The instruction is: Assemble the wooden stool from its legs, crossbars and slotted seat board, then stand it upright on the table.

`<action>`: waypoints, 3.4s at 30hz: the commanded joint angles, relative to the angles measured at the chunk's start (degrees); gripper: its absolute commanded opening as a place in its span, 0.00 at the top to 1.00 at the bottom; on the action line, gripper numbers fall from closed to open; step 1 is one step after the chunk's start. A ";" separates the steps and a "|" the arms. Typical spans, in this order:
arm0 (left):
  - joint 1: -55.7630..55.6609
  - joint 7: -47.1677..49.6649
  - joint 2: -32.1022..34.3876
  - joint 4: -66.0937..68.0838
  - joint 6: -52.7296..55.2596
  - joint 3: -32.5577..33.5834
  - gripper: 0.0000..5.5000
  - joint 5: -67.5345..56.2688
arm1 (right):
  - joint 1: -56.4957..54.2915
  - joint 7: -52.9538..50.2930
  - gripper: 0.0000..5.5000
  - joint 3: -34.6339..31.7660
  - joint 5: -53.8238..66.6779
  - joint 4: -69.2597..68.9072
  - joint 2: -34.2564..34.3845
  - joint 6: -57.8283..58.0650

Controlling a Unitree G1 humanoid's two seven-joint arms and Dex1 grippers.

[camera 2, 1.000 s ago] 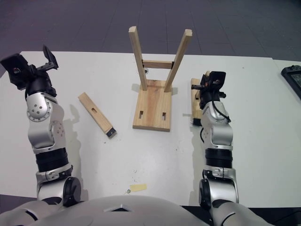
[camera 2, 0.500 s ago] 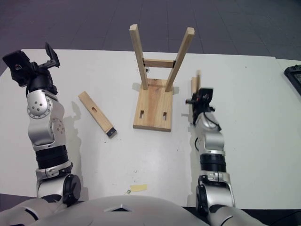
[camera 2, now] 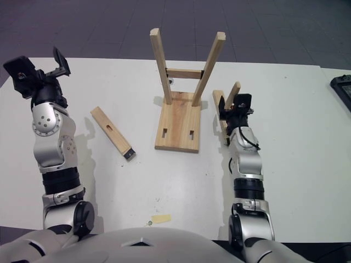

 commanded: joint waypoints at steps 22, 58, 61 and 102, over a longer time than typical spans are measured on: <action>0.28 0.42 -0.23 -1.17 0.68 -0.64 0.02 1.40 | -20.92 -5.27 0.02 -2.30 -1.99 17.70 -1.86 -4.50; 0.97 0.28 -0.31 -0.85 0.96 -1.05 0.02 1.48 | -16.82 -10.82 0.02 -4.10 0.04 10.14 -0.03 7.70; 1.13 0.20 -0.22 -0.54 1.23 -1.02 0.02 1.49 | -16.27 -11.08 0.02 -3.68 -0.90 9.67 -0.20 8.52; 1.64 1.43 -0.96 -0.84 1.38 -0.81 0.02 1.44 | -16.97 -9.44 0.02 -8.64 2.53 0.93 -0.40 1.88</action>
